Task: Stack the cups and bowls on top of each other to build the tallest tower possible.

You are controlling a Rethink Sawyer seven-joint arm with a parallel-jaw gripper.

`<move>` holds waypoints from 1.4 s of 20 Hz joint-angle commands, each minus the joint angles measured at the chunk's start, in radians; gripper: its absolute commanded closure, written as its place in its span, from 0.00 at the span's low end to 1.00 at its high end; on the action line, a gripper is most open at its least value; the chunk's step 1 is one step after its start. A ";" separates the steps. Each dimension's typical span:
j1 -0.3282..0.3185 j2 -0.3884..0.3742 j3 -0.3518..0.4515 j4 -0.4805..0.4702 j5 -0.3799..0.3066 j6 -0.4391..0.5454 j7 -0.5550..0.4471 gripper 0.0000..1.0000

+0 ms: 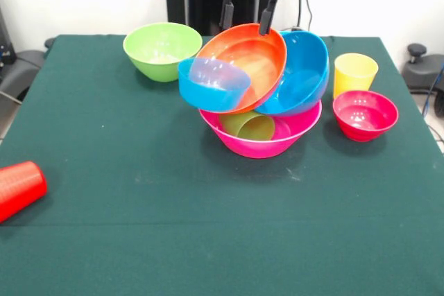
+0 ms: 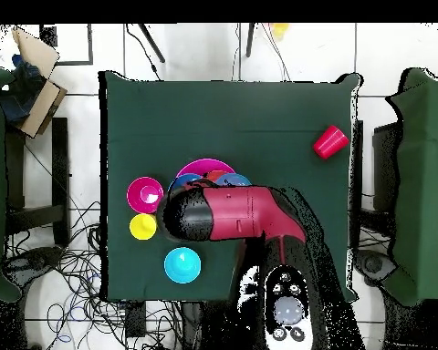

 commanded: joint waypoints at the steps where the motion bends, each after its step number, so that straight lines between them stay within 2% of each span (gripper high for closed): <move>1: -0.005 0.015 0.021 0.012 0.011 -0.035 0.105 0.00; 12: 0.004 0.013 0.007 0.022 0.007 -0.052 0.109 0.00; 22: -0.087 0.029 0.055 0.060 -0.006 -0.159 0.050 0.00; 28: -0.199 0.054 0.123 0.066 -0.025 -0.209 -0.033 0.00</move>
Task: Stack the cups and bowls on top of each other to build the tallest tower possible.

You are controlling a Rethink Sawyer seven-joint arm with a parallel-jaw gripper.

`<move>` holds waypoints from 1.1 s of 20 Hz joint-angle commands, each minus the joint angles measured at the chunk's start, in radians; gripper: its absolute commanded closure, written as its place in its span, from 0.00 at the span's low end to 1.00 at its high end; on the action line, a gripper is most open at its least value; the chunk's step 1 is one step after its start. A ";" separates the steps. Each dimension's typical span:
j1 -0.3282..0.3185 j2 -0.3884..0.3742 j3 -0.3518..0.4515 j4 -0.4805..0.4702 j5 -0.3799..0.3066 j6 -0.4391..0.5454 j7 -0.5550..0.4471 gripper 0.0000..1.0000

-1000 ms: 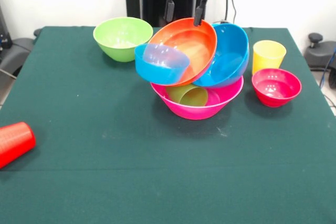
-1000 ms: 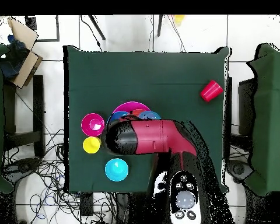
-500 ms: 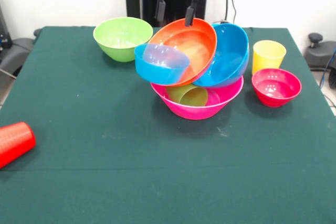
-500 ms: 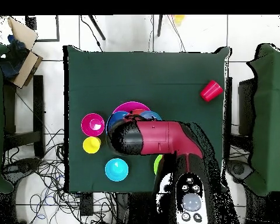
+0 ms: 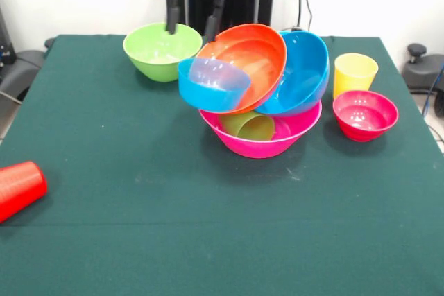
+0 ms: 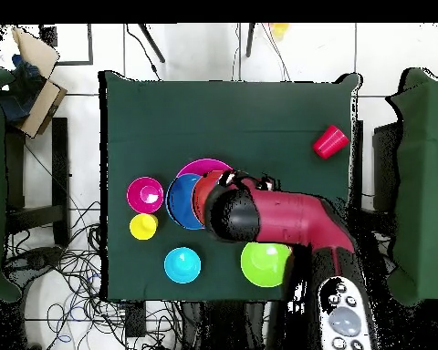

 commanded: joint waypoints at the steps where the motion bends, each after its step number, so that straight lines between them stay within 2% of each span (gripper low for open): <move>1: -0.091 0.053 0.146 0.066 -0.027 -0.059 -0.057 0.00; 5: -0.177 0.056 0.203 0.087 -0.042 -0.069 -0.096 0.00; 11: -0.261 0.063 0.256 0.119 -0.090 -0.106 -0.109 0.00; 14: -0.286 0.060 0.270 0.143 -0.119 -0.126 -0.110 0.00; 22: -0.296 0.086 0.230 0.207 -0.241 -0.265 -0.040 0.00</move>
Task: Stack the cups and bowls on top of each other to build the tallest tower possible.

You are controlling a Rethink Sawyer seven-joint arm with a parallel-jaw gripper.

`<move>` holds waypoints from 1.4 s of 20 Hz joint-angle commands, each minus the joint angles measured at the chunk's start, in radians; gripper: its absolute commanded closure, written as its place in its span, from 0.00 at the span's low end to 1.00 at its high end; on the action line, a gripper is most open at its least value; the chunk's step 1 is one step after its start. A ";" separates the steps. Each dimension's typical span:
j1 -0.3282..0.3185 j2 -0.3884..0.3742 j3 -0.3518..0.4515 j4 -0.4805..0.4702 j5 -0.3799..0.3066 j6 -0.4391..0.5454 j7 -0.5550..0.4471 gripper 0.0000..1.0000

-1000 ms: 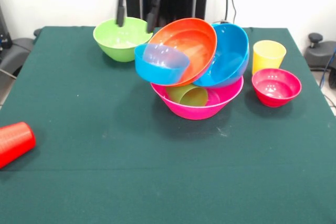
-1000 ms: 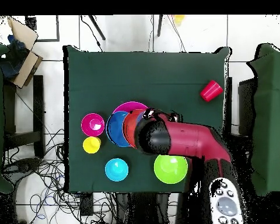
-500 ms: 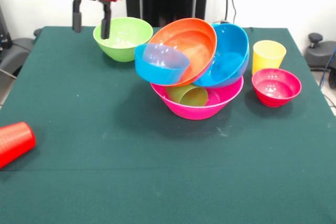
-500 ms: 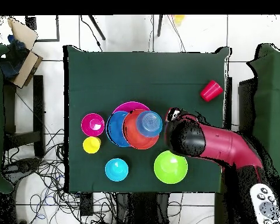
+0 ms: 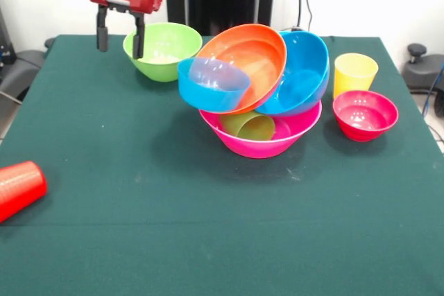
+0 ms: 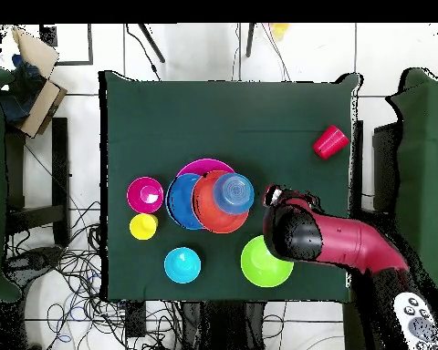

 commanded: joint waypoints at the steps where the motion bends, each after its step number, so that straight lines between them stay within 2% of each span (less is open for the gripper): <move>1: 0.001 0.042 0.082 0.108 -0.132 -0.115 -0.031 0.00; 5: -0.008 0.057 0.060 0.142 -0.195 -0.185 -0.007 0.00; 11: -0.038 0.047 0.047 0.197 -0.256 -0.223 0.010 0.00; 22: -0.137 0.050 0.089 0.227 -0.335 -0.205 -0.011 0.00; 24: -0.142 0.057 0.091 0.222 -0.344 -0.202 -0.013 0.00; 28: -0.097 0.108 0.062 0.156 -0.368 -0.206 -0.007 0.00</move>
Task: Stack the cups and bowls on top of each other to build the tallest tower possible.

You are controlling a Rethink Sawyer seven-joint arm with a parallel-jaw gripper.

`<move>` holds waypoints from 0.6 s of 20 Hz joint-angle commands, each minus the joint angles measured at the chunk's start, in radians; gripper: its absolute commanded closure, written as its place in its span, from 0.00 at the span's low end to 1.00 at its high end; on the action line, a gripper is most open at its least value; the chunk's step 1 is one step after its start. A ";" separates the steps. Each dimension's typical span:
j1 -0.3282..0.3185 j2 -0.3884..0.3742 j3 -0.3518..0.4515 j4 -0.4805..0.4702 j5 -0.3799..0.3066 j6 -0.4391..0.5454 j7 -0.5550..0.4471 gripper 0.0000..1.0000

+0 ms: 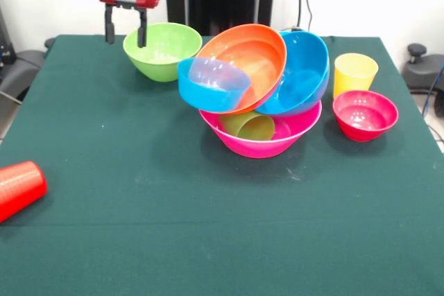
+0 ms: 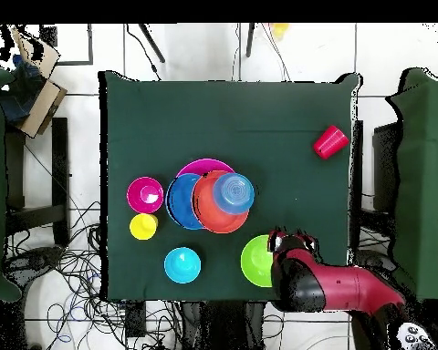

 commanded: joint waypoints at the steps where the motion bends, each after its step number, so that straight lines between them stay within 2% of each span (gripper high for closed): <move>1: 0.050 0.077 0.061 -0.033 -0.090 -0.001 -0.007 0.00; 5: 0.056 0.119 0.060 -0.075 -0.112 -0.008 -0.011 0.00; 12: 0.040 0.118 0.089 -0.084 -0.114 0.022 -0.023 0.00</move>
